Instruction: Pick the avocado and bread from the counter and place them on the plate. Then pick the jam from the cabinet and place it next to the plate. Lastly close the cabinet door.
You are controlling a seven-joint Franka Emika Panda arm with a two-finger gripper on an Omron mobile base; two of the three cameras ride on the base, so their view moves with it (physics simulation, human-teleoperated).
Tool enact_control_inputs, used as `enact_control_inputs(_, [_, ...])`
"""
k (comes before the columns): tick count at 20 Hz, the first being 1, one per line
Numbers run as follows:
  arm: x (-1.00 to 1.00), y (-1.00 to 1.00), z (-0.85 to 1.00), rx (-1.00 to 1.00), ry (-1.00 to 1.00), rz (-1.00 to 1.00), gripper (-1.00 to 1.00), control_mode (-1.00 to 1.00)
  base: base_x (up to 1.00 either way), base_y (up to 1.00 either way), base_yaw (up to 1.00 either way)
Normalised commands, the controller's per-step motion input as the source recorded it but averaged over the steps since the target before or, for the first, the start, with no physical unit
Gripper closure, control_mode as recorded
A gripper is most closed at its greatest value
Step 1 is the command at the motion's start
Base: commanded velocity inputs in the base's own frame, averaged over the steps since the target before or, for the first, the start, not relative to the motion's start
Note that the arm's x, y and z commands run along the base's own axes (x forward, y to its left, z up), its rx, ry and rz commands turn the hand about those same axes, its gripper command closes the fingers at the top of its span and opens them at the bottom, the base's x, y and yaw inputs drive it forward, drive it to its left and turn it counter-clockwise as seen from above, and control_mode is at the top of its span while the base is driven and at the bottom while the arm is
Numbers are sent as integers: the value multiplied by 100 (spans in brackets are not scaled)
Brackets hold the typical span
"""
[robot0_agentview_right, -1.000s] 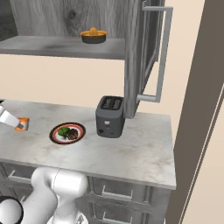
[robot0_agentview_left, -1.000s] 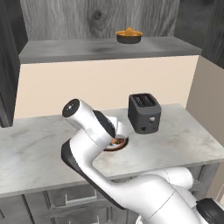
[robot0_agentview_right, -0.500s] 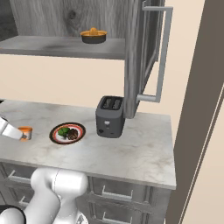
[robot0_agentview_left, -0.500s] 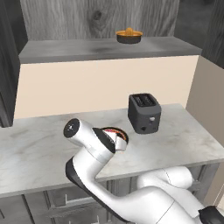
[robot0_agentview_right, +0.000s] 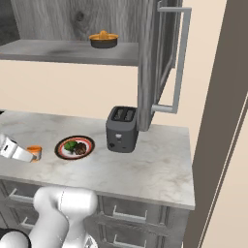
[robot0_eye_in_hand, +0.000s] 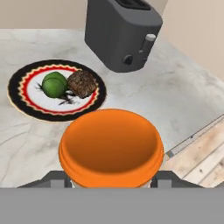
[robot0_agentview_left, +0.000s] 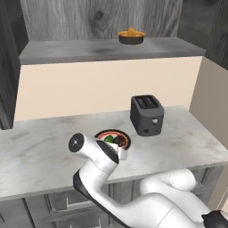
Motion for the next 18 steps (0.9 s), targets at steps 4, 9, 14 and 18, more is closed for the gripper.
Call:
enact_control_inputs(4, [27,11,-32,0,0,0,100,-100,0,0,0])
enact_control_inputs(9, [25,11,-18,0,-1,0,100,-100,0,0,0])
enact_control_inputs(14, [30,9,-9,0,0,-2,100,-100,0,0,0])
enact_control_inputs(18, [23,4,-20,0,0,-2,100,-100,0,0,0])
